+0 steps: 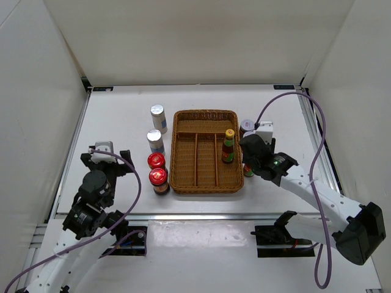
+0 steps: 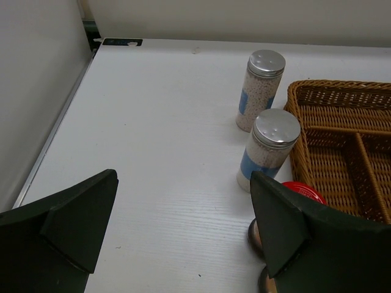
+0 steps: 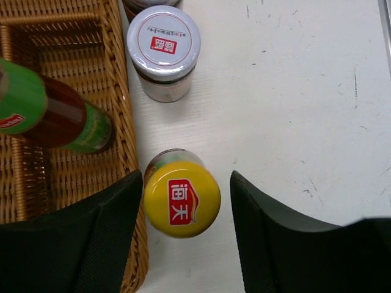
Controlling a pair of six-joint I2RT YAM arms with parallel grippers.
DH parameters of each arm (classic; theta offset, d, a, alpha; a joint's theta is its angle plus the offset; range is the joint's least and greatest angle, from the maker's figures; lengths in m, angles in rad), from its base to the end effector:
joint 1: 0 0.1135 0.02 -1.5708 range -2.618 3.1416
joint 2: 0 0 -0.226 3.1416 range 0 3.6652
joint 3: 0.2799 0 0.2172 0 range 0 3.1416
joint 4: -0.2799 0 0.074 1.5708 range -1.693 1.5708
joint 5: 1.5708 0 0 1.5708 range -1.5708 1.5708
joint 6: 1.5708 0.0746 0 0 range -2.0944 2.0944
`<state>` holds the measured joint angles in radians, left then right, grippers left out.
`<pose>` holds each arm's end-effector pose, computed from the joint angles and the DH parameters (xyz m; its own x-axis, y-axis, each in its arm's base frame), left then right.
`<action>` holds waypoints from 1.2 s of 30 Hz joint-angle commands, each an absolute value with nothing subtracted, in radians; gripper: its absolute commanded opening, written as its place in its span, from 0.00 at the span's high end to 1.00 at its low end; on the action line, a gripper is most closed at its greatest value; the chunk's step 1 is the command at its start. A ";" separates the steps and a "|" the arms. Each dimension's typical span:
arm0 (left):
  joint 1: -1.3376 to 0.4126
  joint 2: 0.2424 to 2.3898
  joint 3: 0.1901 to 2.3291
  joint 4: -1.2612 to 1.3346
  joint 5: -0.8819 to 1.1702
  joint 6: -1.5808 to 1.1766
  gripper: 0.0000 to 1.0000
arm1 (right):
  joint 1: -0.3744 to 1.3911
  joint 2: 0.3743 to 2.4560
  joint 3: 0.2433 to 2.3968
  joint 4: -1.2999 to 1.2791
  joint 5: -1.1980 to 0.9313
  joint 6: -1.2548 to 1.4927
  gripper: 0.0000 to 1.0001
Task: Organize the condiment bottles
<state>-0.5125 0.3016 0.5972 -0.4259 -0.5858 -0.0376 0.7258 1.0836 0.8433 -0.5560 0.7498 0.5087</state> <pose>0.1260 -0.0236 0.2812 -0.1106 0.0263 -0.9935 -0.0734 0.9967 0.0345 0.1992 0.1088 0.2299 -0.5299 0.0063 -0.8480 0.1475 0.9854 -0.0848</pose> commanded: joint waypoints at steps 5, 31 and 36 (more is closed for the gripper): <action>-0.517 0.262 0.595 -0.431 -0.626 -0.038 0.00 | 0.706 1.062 0.810 -0.514 0.779 0.486 0.52; -0.517 0.370 0.604 -0.440 -0.637 -0.038 0.00 | 0.853 0.893 1.132 -0.624 0.632 0.428 0.99; -0.517 0.360 0.595 -0.420 -0.615 -0.029 0.00 | 0.913 0.949 1.111 -0.527 0.641 0.417 0.99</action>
<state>-0.5137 0.3668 0.5968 -0.4366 -0.6357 -0.0357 0.8837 0.9394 1.0782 -0.6991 0.6193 0.4358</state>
